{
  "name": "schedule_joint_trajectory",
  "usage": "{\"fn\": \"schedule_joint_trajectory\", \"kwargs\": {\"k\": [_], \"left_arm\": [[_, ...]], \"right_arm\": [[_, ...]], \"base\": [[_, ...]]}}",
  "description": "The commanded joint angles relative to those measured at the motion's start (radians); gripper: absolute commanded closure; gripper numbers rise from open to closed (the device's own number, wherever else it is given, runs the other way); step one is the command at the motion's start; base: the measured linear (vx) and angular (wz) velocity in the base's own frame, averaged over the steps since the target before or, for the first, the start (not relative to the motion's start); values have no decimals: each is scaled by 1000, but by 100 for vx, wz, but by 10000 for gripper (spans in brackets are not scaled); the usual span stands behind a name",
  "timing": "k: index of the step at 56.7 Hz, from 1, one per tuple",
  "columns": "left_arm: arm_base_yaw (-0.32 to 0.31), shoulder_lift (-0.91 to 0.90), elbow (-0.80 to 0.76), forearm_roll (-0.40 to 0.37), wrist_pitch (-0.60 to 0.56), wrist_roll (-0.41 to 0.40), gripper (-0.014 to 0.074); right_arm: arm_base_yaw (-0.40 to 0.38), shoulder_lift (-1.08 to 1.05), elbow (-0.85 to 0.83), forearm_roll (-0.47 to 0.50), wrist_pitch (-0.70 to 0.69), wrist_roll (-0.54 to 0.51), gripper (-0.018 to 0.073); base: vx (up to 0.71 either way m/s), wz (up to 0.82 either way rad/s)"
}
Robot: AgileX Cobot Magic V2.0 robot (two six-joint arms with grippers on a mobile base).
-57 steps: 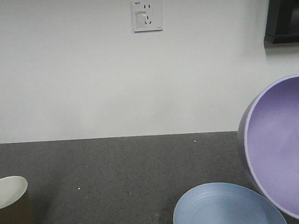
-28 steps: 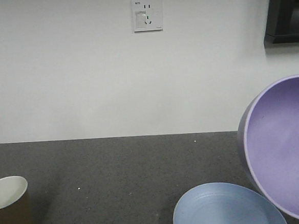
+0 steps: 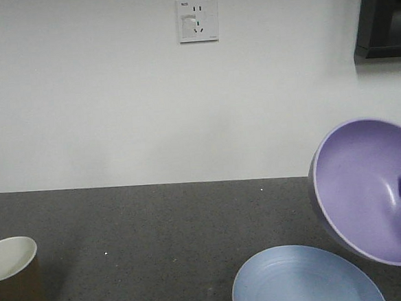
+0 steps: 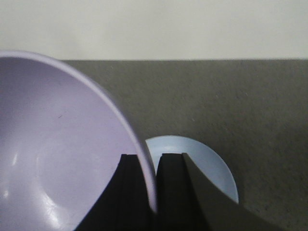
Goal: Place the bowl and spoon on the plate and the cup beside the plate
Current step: 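Lower the lavender bowl onto the blue plate and open the right gripper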
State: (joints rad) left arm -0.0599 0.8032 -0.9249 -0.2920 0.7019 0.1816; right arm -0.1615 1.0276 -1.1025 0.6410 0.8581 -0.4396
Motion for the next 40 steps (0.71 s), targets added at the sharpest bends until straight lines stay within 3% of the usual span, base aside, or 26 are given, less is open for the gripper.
{"fn": "schedule_joint_trajectory", "kwargs": {"k": [1, 7, 13, 40], "left_arm": [[-5, -3, -29, -23, -83, -6, 599], [-5, -3, -29, -23, -82, -6, 599], [-5, -3, -29, -23, -74, -6, 599], [-5, -3, -29, -22, -51, -6, 599]], "right_arm": [[64, 97, -43, -82, -59, 60, 568], [183, 215, -90, -273, -41, 162, 568], [253, 331, -145, -390, -12, 251, 568], [269, 629, -228, -347, -22, 254, 568]], "base": [[0, 0], [0, 0], [0, 0], [0, 0]]}}
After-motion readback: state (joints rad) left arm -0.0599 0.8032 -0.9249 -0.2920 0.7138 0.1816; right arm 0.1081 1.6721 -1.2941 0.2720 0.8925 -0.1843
